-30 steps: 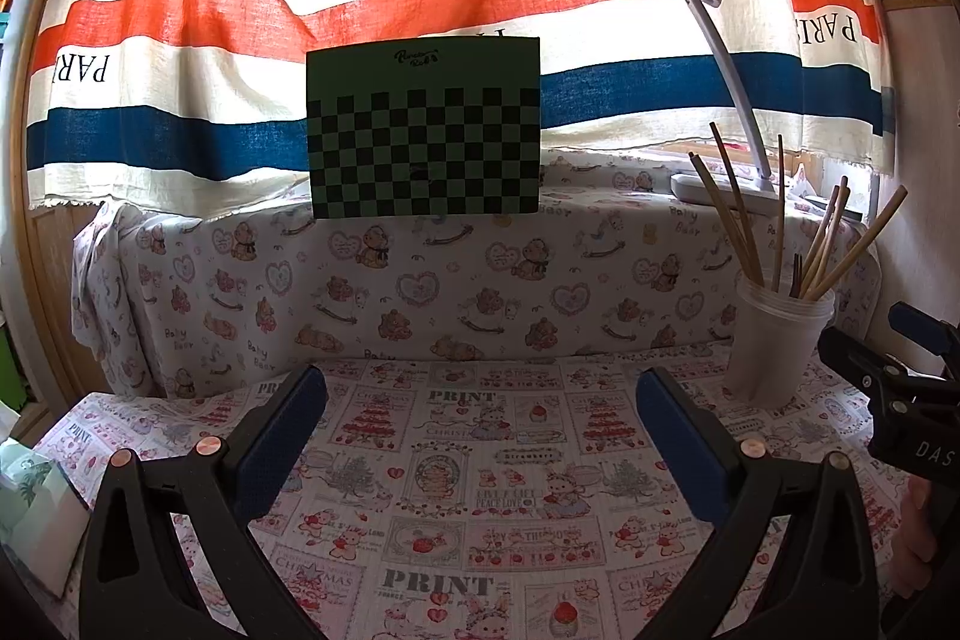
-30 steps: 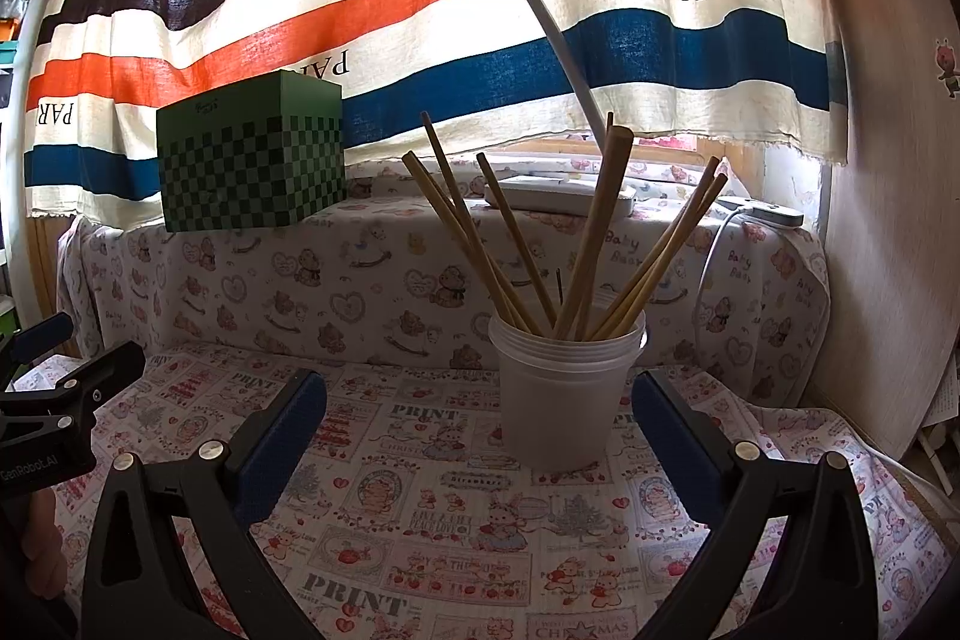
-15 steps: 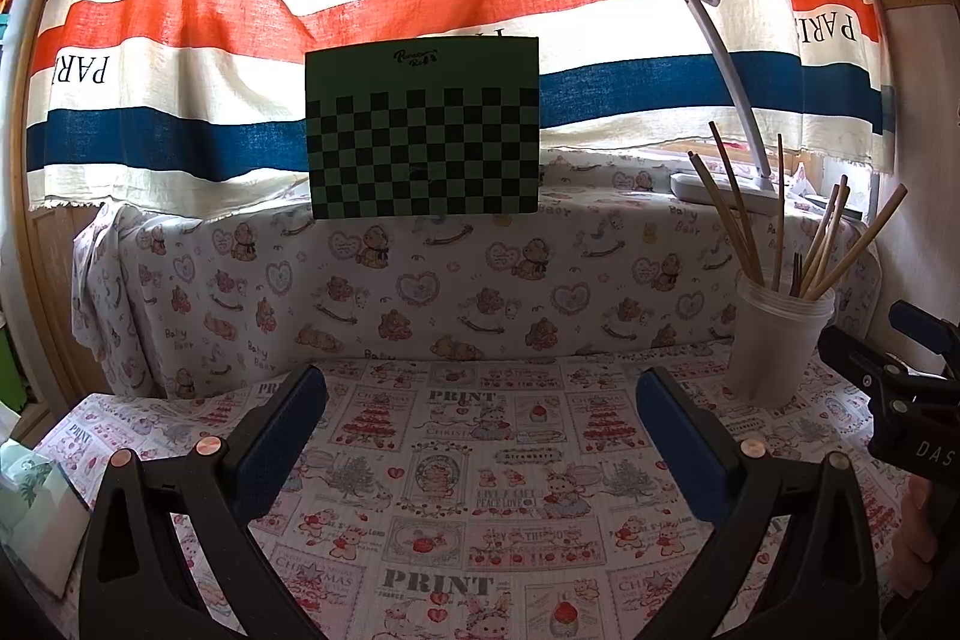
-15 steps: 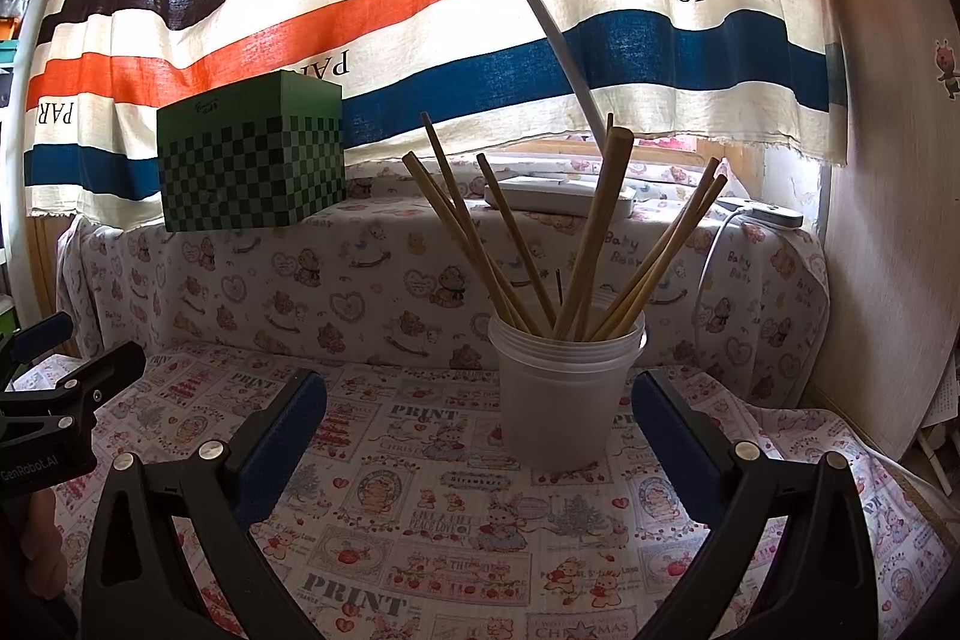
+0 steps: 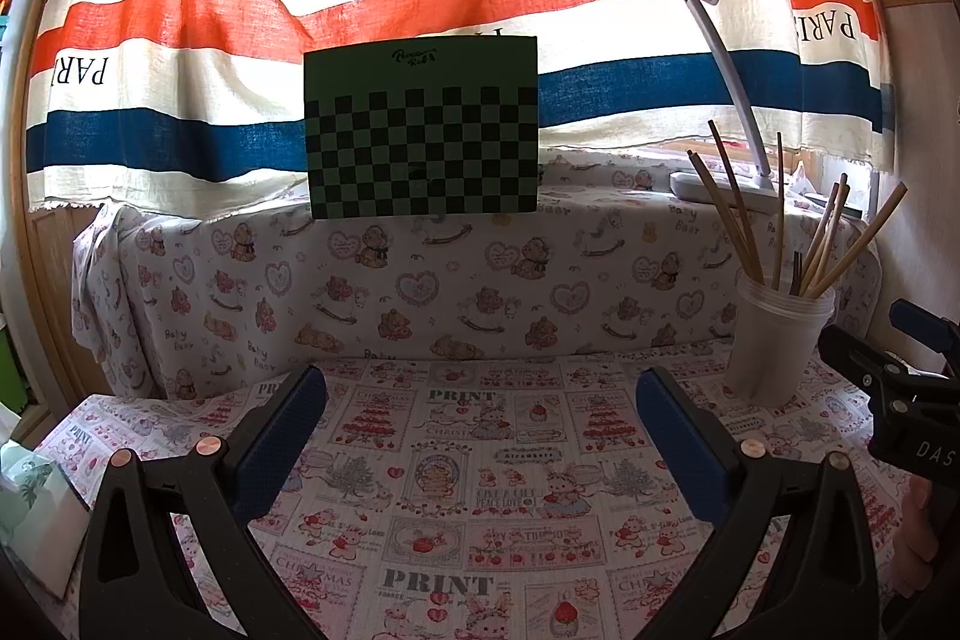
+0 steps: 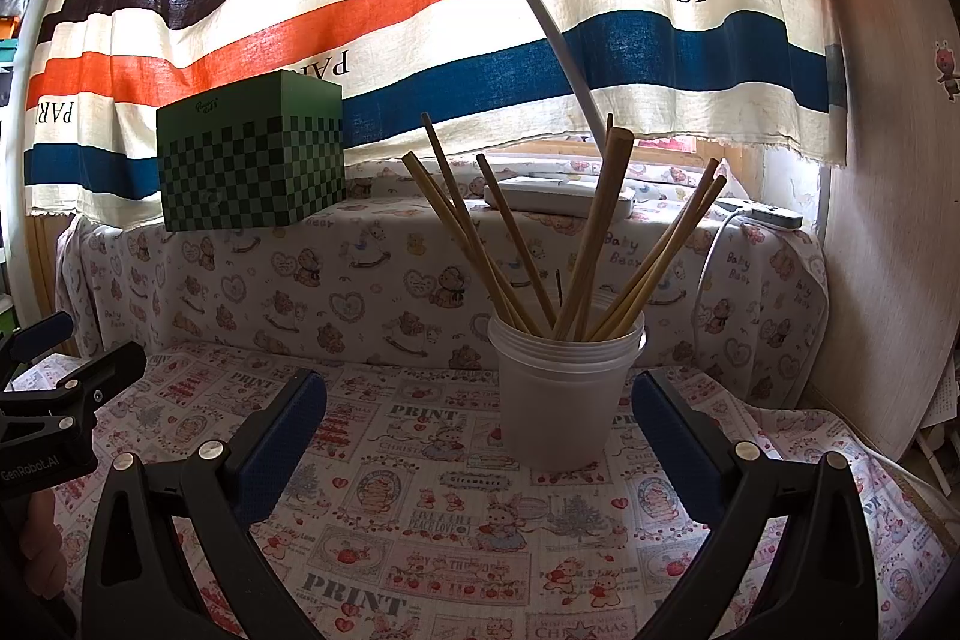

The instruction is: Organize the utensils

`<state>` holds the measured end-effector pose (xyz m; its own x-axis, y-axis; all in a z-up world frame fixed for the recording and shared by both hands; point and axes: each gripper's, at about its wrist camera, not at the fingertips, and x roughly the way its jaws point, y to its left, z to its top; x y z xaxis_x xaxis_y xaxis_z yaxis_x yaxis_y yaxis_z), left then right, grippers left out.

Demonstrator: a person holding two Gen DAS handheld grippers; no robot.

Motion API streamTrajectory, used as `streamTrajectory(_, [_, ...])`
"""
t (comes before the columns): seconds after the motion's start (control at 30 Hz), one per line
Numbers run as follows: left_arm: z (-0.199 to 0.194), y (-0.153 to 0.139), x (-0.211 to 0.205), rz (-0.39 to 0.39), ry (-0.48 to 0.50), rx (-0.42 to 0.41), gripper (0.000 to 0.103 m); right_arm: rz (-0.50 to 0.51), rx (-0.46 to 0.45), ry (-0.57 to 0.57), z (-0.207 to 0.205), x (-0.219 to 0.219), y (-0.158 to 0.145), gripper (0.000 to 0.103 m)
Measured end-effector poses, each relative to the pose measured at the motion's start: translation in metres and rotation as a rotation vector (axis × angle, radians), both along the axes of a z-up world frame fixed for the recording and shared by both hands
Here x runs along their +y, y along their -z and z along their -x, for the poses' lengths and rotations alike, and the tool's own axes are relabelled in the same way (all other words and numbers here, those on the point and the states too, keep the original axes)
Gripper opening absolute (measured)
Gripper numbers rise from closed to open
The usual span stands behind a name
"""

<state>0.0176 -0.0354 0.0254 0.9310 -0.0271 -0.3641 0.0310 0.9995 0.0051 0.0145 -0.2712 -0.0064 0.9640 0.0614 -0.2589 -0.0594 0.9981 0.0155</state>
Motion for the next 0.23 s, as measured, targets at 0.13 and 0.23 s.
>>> streamTrajectory(0.13, [-0.0004,0.0006,-0.0002,0.000,0.000,0.002,0.103,0.000,0.001,0.000,-0.0001,0.0001,0.0000,0.103])
streamTrajectory(0.23, [-0.0003,0.0013,0.0000,0.001,0.006,0.002,0.103,0.001,-0.001,0.000,0.0000,-0.0001,-0.0001,0.103])
